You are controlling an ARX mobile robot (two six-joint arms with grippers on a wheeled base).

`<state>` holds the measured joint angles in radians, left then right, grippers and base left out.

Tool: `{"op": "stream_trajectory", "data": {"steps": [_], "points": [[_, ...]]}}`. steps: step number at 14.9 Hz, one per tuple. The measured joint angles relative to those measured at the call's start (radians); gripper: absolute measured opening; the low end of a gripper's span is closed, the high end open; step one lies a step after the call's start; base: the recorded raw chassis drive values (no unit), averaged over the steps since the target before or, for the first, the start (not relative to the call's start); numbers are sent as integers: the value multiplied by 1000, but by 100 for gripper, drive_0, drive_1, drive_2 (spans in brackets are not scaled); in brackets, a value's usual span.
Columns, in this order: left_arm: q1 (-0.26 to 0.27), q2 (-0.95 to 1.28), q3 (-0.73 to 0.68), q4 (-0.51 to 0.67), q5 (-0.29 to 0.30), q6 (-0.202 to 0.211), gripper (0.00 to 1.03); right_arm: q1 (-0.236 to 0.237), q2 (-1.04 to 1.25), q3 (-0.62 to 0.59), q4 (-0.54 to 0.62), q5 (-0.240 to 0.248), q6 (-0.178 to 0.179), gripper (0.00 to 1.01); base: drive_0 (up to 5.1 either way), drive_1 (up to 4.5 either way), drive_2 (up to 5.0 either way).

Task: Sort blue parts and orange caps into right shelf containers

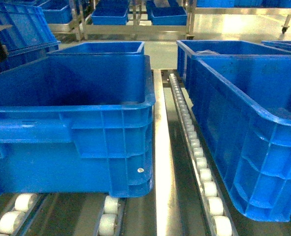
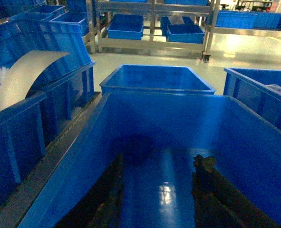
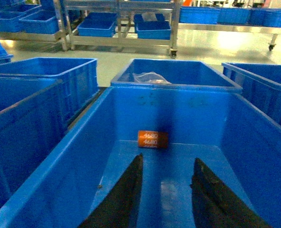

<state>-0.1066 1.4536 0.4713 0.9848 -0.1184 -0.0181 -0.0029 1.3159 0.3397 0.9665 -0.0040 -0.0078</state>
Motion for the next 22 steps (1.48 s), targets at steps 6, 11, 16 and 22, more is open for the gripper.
{"op": "stream_trajectory", "data": {"steps": [6,11,16,22], "points": [[98,-312,-293,-39,111,2,2,3,-306,-217,-93,4,0,1,0,0,0],[112,-369,-323,-62,109,2,2,3,-327,-254,-40,4,0,1,0,0,0],[106,-430,-407,-61,118,3,2,3,-437,-313,-148,4,1,1,0,0,0],[106,-780,-456,-335,118,3,2,3,-754,-327,-416,4,0,1,0,0,0]]}}
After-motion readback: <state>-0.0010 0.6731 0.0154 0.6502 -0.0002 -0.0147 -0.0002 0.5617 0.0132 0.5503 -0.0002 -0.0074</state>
